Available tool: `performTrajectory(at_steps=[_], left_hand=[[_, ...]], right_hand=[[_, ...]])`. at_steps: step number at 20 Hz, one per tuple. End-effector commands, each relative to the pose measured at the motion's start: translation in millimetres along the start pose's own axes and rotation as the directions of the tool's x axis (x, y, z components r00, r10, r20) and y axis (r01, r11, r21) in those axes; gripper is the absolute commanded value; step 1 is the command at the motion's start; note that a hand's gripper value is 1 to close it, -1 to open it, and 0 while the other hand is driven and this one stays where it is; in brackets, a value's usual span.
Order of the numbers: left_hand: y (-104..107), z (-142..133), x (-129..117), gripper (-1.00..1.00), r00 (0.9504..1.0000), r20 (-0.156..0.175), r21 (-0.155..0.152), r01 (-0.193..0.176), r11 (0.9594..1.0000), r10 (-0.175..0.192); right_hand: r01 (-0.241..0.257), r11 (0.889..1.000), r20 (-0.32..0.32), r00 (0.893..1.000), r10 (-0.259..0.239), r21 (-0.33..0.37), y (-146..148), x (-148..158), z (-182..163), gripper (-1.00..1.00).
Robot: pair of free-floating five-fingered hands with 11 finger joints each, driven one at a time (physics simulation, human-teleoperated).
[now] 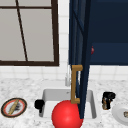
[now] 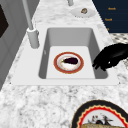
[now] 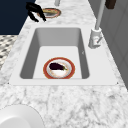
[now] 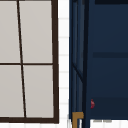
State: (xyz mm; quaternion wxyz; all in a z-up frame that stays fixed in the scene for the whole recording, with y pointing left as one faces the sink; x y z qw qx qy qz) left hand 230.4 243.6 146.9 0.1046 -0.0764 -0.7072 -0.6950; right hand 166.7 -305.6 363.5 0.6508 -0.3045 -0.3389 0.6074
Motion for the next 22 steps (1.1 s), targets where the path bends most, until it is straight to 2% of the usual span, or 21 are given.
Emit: performTrajectory(at_steps=[1, 12, 22], left_hand=[[0, 0, 0, 0.00, 1.0000, 0.000, 0.000, 0.000, 1.0000, 0.000], [0, 0, 0, 0.00, 1.0000, 0.000, 0.000, 0.000, 1.0000, 0.000], [0, 0, 0, 0.00, 1.0000, 0.000, 0.000, 0.000, 1.0000, 0.000]], right_hand=[[0.057, 0.998, 0.006, 0.998, -0.057, -0.041, -8, 6, 32, 1.00], [0.073, 0.997, 0.014, 0.997, -0.072, -0.030, -44, 16, 102, 1.00], [0.072, 0.997, 0.003, 0.997, -0.072, -0.006, -84, 25, 135, 1.00]])
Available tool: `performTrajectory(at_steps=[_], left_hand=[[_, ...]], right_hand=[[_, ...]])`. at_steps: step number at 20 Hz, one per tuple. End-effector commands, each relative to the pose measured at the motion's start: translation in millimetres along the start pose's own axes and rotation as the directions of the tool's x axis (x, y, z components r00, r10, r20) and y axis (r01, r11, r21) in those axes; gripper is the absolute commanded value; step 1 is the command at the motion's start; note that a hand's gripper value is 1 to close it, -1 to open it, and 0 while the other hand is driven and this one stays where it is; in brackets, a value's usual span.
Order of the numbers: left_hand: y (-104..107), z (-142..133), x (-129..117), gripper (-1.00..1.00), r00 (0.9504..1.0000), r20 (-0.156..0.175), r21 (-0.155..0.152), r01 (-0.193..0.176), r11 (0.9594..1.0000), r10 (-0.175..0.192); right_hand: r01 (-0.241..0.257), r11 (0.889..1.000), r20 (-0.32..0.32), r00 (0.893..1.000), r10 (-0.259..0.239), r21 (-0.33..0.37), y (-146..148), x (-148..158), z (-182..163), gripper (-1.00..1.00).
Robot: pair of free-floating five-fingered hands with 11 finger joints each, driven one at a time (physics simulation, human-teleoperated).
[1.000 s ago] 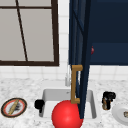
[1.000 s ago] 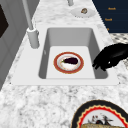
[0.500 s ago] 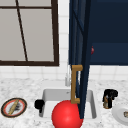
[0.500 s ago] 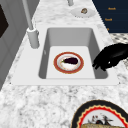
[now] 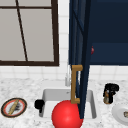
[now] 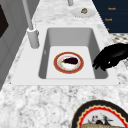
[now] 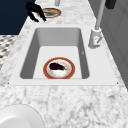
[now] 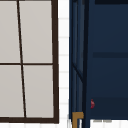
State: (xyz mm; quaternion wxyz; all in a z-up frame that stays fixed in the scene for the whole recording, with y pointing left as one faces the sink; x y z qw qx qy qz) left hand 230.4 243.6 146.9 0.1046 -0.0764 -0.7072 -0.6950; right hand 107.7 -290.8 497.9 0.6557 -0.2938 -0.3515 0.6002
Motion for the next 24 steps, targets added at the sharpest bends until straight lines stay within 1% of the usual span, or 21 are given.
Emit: performTrajectory(at_steps=[1, 9, 18, 21, 24], left_hand=[[0, 0, 0, 0.00, 1.0000, 0.000, 0.000, 0.000, 1.0000, 0.000], [0, 0, 0, 0.00, 1.0000, 0.000, 0.000, 0.000, 1.0000, 0.000], [0, 0, 0, 0.00, 1.0000, 0.000, 0.000, 0.000, 1.0000, 0.000], [0, 0, 0, 0.00, 1.0000, 0.000, 0.000, 0.000, 1.0000, 0.000], [0, 0, 0, 0.00, 1.0000, 0.000, 0.000, 0.000, 1.0000, 0.000]], right_hand=[[0.041, 0.999, -0.021, 0.999, -0.041, -0.004, -16, 5, 11, 1.00], [0.023, 1.000, -0.033, 0.999, -0.023, -0.005, -51, 11, 37, 1.00], [0.023, 1.000, -0.044, 0.999, -0.023, -0.005, -97, 23, 70, 1.00], [0.035, 0.999, -0.029, 0.999, -0.036, -0.004, -114, 28, 84, 1.00], [0.031, 1.000, -0.012, 0.999, -0.031, -0.001, -136, 34, 95, 1.00]])
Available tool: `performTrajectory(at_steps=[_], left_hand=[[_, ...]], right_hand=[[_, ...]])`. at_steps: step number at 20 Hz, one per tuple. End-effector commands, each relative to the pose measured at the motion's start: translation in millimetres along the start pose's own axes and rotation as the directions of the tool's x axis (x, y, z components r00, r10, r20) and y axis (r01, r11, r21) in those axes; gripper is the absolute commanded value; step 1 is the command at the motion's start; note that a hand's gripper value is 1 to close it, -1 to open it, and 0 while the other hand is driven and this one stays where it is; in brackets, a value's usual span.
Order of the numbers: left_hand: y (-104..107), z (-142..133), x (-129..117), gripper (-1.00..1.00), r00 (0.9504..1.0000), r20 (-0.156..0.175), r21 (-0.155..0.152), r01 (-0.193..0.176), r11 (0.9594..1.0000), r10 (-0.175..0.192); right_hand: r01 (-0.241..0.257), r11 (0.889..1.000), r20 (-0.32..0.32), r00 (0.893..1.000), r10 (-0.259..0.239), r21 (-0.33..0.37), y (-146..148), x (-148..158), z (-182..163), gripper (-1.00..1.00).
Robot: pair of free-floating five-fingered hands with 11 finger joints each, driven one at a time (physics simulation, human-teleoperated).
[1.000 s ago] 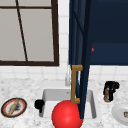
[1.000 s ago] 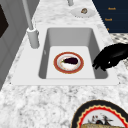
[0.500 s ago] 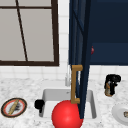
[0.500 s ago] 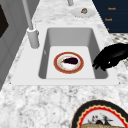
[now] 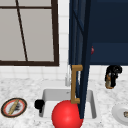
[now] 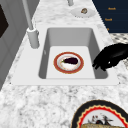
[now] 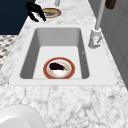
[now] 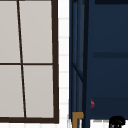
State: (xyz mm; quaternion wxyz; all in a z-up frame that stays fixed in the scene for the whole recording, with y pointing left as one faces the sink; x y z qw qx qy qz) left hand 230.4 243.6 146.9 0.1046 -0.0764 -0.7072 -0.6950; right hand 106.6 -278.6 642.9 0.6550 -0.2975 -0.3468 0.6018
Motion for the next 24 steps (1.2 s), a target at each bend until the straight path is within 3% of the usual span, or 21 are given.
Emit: performTrajectory(at_steps=[1, 13, 24], left_hand=[[0, 0, 0, 0.00, 1.0000, 0.000, 0.000, 0.000, 1.0000, 0.000], [0, 0, 0, 0.00, 1.0000, 0.000, 0.000, 0.000, 1.0000, 0.000], [0, 0, 0, 0.00, 1.0000, 0.000, 0.000, 0.000, 1.0000, 0.000]], right_hand=[[0.037, 0.999, -0.001, 0.999, -0.037, -0.001, -27, 8, 14, 1.00], [0.016, 1.000, 0.004, 1.000, -0.016, 0.007, -119, 11, 41, 1.00], [0.041, 0.999, 0.031, 0.999, -0.041, 0.014, -175, 12, -27, 1.00]])
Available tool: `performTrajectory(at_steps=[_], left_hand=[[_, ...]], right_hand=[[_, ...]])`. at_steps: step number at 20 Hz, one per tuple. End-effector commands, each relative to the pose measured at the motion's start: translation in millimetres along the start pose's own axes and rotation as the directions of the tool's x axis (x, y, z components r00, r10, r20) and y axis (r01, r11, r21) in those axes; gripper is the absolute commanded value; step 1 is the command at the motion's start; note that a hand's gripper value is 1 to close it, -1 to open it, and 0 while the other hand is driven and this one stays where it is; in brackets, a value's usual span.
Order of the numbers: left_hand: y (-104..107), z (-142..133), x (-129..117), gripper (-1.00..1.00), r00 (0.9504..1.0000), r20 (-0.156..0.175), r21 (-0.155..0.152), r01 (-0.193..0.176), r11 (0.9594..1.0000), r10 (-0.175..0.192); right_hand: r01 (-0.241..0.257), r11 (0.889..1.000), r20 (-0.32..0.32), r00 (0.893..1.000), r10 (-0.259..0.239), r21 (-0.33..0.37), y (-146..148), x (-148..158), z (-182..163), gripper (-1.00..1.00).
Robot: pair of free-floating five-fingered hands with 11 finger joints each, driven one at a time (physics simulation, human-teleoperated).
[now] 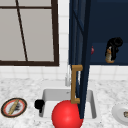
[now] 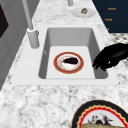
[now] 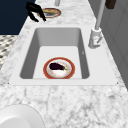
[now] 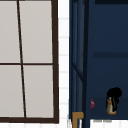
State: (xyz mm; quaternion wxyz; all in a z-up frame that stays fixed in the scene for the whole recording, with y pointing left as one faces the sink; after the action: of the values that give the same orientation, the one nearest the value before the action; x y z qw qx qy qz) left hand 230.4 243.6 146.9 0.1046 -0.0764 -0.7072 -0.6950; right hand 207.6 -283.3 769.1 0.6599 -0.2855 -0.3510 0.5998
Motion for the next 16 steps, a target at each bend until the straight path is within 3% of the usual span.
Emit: performTrajectory(at_steps=[1, 12, 16], left_hand=[[0, 0, 0, 0.00, 1.0000, 0.000, 0.000, 0.000, 1.0000, 0.000], [0, 0, 0, 0.00, 1.0000, 0.000, 0.000, 0.000, 1.0000, 0.000], [0, 0, 0, 0.00, 1.0000, 0.000, 0.000, 0.000, 1.0000, 0.000]], right_hand=[[0.023, 1.000, 0.017, 1.000, -0.023, 0.001, -18, 1, -25, 1.00], [0.019, 0.999, 0.018, 1.000, -0.018, -0.026, -70, 1, -97, 1.00], [0.009, 1.000, 0.010, 1.000, -0.008, -0.030, -73, -1, -137, 1.00]])
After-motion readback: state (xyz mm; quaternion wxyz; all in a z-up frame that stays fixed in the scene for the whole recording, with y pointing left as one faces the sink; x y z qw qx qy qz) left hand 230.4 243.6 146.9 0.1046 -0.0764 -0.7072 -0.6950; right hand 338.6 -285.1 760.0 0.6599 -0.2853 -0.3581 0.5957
